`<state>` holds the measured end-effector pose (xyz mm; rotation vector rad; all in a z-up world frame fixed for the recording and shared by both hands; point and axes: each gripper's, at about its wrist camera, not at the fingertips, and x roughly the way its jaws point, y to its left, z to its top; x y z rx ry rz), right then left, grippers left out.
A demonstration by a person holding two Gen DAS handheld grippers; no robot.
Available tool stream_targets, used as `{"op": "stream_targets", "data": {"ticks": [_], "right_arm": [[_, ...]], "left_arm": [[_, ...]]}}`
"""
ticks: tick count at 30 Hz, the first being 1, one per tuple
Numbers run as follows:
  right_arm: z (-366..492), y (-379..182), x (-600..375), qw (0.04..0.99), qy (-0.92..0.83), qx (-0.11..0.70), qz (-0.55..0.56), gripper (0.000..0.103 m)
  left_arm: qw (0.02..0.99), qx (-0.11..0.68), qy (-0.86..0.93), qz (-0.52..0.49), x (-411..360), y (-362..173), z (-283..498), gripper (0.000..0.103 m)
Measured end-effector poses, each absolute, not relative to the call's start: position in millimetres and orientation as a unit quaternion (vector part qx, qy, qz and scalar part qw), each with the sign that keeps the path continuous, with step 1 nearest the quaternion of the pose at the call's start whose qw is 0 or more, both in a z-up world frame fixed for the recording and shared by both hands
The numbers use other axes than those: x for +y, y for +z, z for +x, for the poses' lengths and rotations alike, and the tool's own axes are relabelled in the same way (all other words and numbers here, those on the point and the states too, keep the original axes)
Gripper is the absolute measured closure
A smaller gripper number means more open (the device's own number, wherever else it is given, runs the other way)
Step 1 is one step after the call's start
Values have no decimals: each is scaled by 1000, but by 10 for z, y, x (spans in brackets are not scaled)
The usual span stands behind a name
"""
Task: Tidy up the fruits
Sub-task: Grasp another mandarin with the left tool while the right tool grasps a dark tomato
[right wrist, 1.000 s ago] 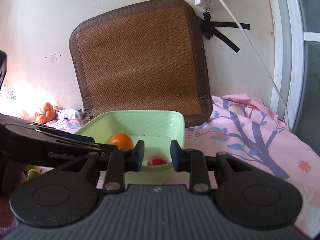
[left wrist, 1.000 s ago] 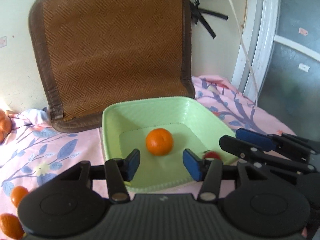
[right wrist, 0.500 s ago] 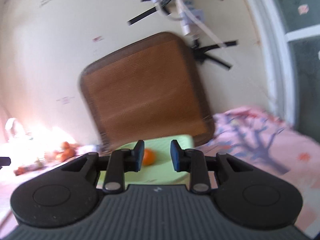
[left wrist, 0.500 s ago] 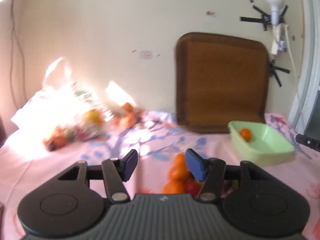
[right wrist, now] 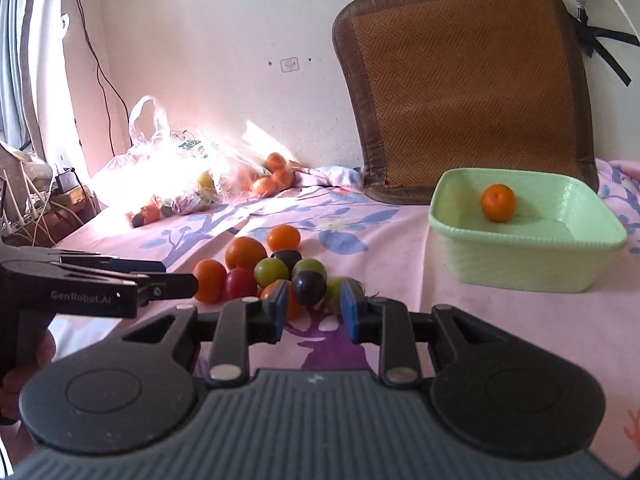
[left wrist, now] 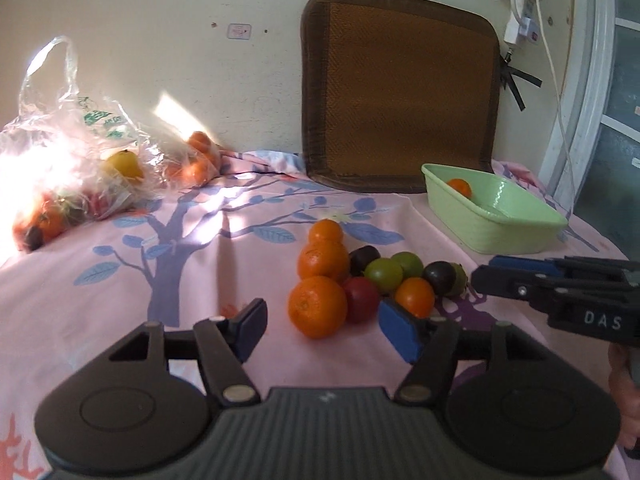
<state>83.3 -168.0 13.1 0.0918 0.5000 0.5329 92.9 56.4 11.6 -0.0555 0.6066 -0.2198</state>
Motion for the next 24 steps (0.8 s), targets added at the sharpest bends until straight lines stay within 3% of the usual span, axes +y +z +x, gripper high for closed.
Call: {"op": "stream_targets", "data": {"ticks": [5,7,8,9,11,24], "right_arm": [[999,92,-1570,930,259,257,35,72],[1026,69,-1523,928,263,262,32,72],[1034,58,-1494,927,264,264,28,72],[1034,46,-1467,926,266,266,23,74],[997,43,-1426,930,259,260,7,79],[318,46,-1885,941,220,257,18,79]], "left_arm": [[940,316,-117,-50,616,-5,1058,39],[938,320,-119,-61,647,-35,1079,48],[935,326,-125,-68,666,-49,1098,64],[935,325,-122,-69,673,-53,1098,66],[934,325,-127,-75,685,-47,1075,67],[929,304,-206,-36,146,131,398,67]]}}
